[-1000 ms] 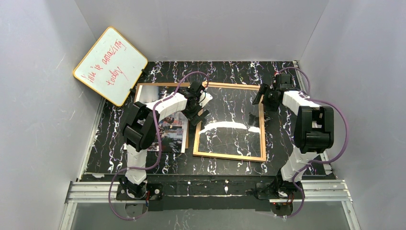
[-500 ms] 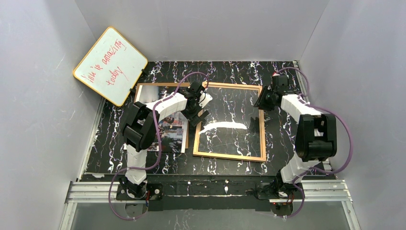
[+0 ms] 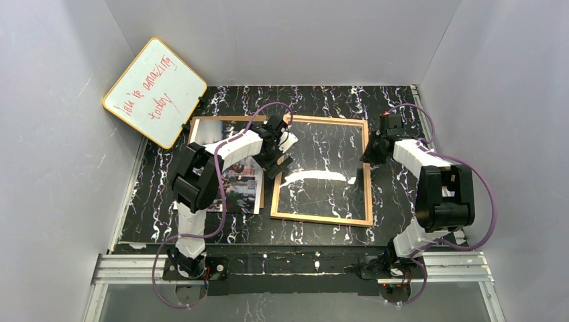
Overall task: Put the photo into the frame
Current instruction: Place the photo frame item in the photo frame.
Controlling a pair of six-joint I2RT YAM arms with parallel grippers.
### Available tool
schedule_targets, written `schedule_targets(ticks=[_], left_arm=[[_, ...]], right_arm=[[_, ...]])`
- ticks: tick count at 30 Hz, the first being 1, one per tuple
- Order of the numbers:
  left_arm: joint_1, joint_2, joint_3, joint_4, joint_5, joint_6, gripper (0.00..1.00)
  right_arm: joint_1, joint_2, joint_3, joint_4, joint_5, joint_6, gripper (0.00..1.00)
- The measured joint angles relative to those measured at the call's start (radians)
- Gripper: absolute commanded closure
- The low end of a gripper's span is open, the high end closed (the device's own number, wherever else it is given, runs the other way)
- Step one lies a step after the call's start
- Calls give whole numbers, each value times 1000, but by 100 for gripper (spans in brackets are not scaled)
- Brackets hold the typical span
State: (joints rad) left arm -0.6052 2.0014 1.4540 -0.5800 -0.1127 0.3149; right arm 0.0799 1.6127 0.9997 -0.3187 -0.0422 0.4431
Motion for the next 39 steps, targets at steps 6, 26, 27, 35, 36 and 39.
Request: schedule_targets(ticks=[6, 26, 27, 35, 36, 39], left_arm=[[0, 0, 0, -3, 0, 0, 2], [2, 0, 5, -18, 10, 2, 2], [3, 0, 10, -28, 20, -1, 2], [24, 0, 66, -59, 104, -20, 2], [25, 0, 66, -61, 111, -22, 2], [26, 0, 68, -66, 124, -29, 2]], right_arm=[[0, 30, -3, 0, 17, 0, 79], [0, 97, 30, 5, 5, 27, 80], [-1, 102, 44, 6, 0, 31, 79], [6, 203, 224, 86, -126, 121, 72], [9, 226, 242, 100, -141, 134, 71], [25, 292, 275, 139, -180, 169, 71]])
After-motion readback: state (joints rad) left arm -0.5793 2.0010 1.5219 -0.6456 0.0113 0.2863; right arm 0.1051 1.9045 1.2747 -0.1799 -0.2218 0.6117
